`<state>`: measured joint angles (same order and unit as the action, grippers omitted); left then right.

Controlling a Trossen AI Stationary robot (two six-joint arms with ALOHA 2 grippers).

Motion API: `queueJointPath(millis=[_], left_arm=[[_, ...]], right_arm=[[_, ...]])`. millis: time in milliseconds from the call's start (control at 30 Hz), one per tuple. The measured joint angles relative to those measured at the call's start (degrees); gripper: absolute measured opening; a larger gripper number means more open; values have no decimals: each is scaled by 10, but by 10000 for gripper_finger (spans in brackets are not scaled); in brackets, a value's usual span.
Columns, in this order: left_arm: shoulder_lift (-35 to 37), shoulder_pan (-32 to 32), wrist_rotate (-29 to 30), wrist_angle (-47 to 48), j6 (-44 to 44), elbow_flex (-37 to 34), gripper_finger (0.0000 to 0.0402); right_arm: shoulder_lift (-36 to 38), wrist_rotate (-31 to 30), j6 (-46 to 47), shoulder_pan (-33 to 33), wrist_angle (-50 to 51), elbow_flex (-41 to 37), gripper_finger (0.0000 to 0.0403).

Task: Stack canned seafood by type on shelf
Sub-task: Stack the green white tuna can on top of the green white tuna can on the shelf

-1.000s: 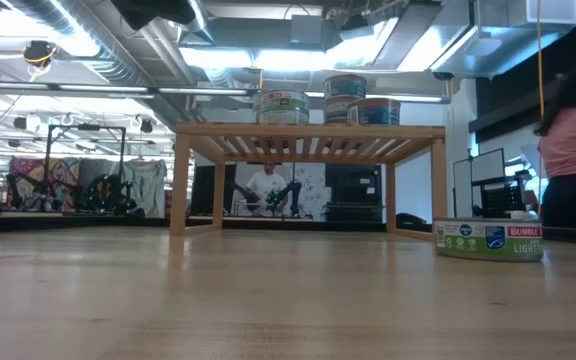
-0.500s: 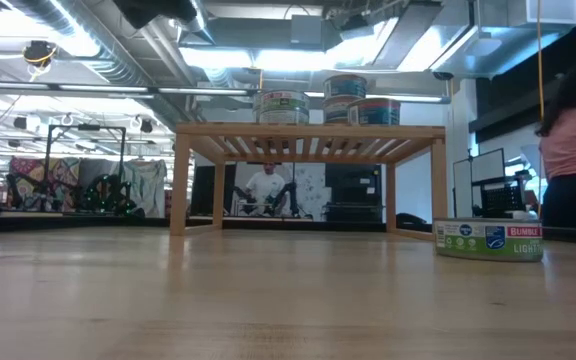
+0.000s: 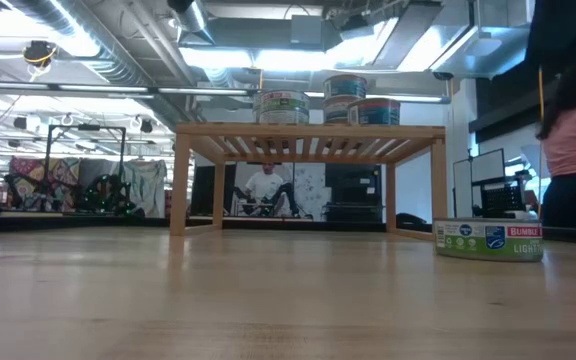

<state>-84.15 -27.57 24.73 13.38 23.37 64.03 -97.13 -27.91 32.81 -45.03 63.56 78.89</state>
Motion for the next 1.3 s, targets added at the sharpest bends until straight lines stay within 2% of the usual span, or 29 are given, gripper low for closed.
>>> queueJointPath(millis=[267, 567, 700, 800, 1067, 1300], left_arm=[[0, 2, 0, -7, -19, 0, 131], [0, 2, 0, -3, -19, 0, 131], [0, 2, 0, -3, -19, 0, 131], [0, 2, 0, -3, -19, 0, 131], [0, 2, 0, -3, -19, 0, 131], [0, 2, 0, -3, -17, 0, 131]], right_arm=[[-74, 0, -2, 22, 72, -3, 296], [-80, 30, -35, 64, 48, -98, 296], [-80, 30, -71, 77, 1, -126, 293], [-80, 27, -98, 81, -12, -139, 273], [-80, 11, -108, 85, -16, -143, 192], [-80, 35, -110, 84, -37, -147, 163]])
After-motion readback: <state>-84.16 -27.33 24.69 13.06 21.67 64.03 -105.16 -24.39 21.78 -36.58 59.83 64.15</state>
